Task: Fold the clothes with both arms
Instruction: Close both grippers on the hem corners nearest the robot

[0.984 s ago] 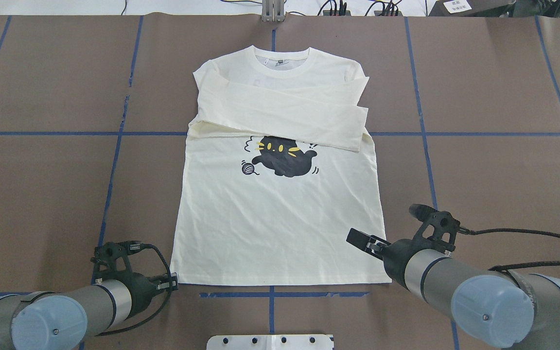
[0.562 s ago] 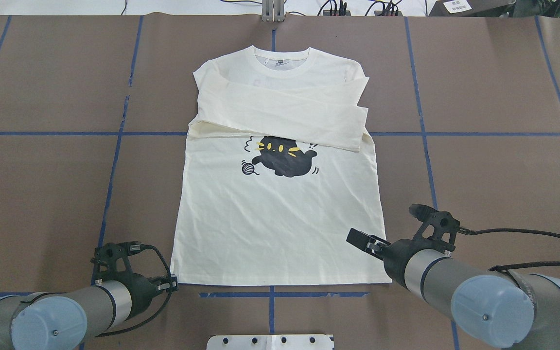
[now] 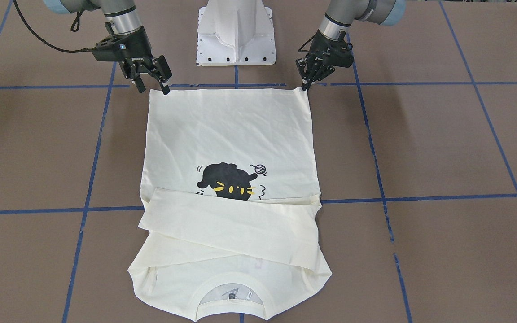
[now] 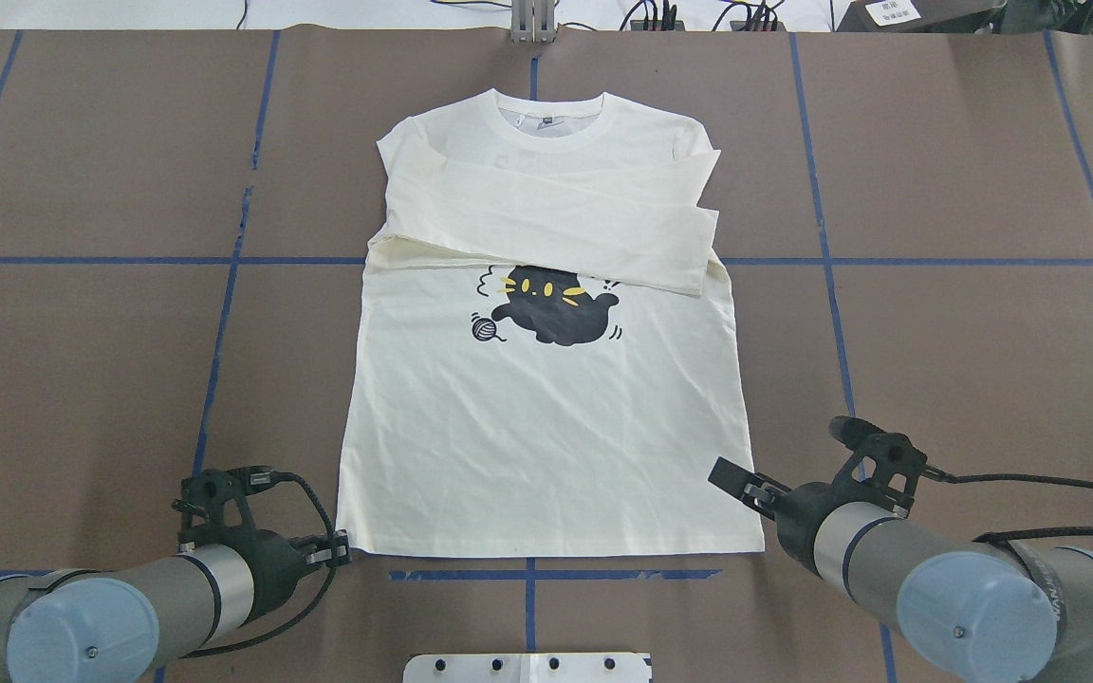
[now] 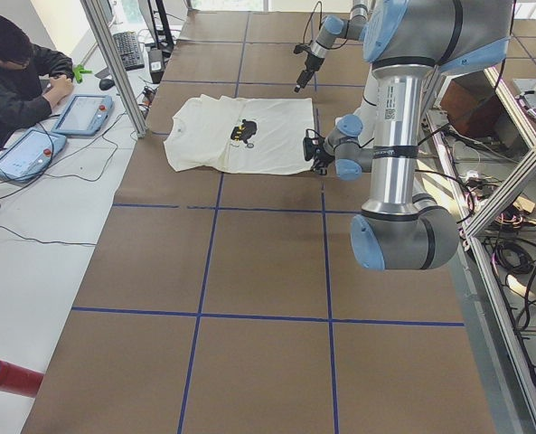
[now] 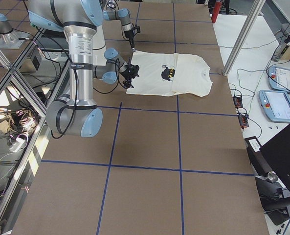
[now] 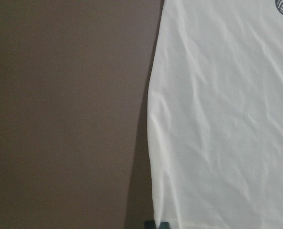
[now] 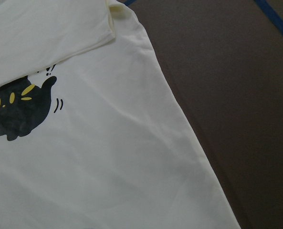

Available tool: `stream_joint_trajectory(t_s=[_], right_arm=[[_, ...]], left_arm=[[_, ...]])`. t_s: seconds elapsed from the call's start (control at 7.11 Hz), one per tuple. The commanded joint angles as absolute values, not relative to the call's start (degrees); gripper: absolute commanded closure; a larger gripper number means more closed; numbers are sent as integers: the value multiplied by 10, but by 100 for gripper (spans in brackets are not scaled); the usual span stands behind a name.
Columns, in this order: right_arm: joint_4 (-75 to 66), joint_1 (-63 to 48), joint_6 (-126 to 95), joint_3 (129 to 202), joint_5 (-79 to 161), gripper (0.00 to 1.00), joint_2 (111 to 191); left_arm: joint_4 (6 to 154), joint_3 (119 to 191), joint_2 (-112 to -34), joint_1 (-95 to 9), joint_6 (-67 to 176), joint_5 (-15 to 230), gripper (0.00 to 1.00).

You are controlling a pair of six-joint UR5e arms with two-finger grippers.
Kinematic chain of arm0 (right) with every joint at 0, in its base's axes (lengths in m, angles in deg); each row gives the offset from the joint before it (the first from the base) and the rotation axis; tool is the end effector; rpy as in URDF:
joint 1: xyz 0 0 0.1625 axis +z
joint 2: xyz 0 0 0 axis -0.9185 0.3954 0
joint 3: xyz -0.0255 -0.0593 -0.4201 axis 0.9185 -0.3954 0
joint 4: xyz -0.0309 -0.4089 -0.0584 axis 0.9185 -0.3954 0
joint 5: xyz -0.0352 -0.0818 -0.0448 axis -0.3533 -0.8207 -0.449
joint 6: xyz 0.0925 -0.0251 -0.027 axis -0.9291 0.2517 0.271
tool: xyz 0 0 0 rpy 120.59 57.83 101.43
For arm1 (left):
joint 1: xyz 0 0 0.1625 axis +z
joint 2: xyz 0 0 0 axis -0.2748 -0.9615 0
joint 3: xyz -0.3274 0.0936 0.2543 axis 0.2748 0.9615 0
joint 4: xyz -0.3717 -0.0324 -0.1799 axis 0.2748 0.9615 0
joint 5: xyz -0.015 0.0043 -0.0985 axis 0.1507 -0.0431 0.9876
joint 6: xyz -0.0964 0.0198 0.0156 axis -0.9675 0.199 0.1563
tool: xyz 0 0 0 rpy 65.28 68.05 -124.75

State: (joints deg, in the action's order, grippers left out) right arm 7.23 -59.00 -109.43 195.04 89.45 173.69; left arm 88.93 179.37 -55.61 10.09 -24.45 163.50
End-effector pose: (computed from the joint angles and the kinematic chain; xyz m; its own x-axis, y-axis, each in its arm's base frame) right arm -0.4303 -0.2242 0.3635 0.3995 0.3828 0.8330 -0.5523 0.8257 -0.1146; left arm 0.4786 -0.2043 0.3605 0.4335 -0.1073 -0.8948 0.3158 0.9480 0.0393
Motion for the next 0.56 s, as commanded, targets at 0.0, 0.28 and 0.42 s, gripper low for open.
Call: stream_joint_trajectory(t_s=[0.0, 0.28, 0.42], right_arm=[[72, -613, -1116, 1951, 893, 8, 1783], [72, -640, -1141, 1950, 872, 27, 1780], [72, -648, -1146, 1945, 870, 28, 1775]], left_arm=[[890, 1806, -555, 99, -246, 1618, 100], [890, 1815, -553, 98, -247, 1596, 100], [890, 1816, -551, 98, -247, 1584, 100]])
